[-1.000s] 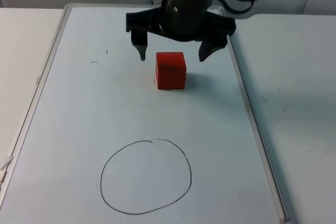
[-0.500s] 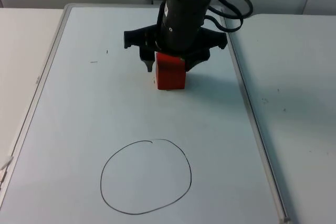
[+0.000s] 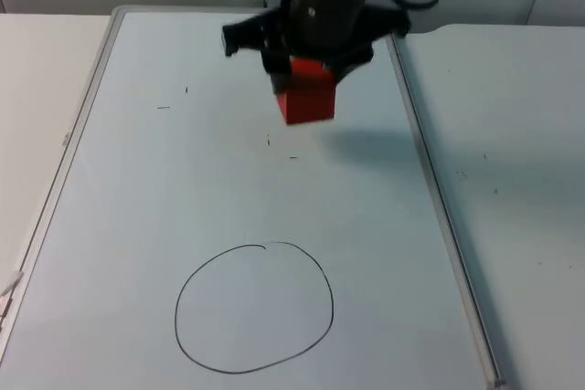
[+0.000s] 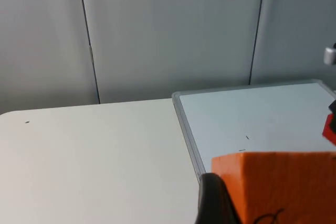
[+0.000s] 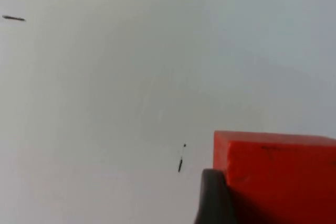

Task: Pick up one cube with the left hand and another cube with the right hand. First place the cube in the right hand at the target position, then stack the cube in the left hand on top.

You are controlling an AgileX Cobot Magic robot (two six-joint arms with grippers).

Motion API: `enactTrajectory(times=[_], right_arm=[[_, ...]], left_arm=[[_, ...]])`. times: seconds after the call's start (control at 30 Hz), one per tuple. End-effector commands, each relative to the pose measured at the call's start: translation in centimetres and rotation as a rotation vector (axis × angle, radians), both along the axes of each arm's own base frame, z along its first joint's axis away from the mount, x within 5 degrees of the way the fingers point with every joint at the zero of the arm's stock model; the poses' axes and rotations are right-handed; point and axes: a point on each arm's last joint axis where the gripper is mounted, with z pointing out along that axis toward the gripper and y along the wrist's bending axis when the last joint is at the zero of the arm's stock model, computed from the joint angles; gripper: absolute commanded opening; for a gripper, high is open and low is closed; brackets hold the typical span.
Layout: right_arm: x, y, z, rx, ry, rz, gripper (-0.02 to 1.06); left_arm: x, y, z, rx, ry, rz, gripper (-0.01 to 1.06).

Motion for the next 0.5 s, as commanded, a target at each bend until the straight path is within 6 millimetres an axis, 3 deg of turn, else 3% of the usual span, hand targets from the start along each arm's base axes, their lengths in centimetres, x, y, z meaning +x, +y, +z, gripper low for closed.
enactTrajectory(times=[0.0, 0.13, 0.17, 0.3, 0.33, 0.47], right_arm=[[-0.9, -0.6, 5.6, -0.016, -0.067, 0.084, 0.0], [-3.7, -2.1, 13.8, 0.036, -0.159, 0.205, 0.0], [-3.7, -2.1, 13.8, 0.036, -0.159, 0.205, 0.0], [-7.7, -3.8, 20.7, 0.062, -0.267, 0.302, 0.0], [-7.7, -3.8, 20.7, 0.062, -0.267, 0.302, 0.0], [-12.4, -4.3, 25.2, 0.065, -0.326, 0.405, 0.0]], left_arm=[[0.0, 0.0, 0.1, 0.0, -0.026, -0.006, 0.0], [0.0, 0.0, 0.1, 0.0, -0.028, -0.007, 0.0], [0.0, 0.0, 0.1, 0.0, -0.028, -0.007, 0.0], [0.0, 0.0, 0.1, 0.003, -0.028, -0.005, 0.0], [0.0, 0.0, 0.1, 0.003, -0.028, -0.005, 0.0], [0.0, 0.0, 0.1, 0.003, -0.028, -0.005, 0.0]])
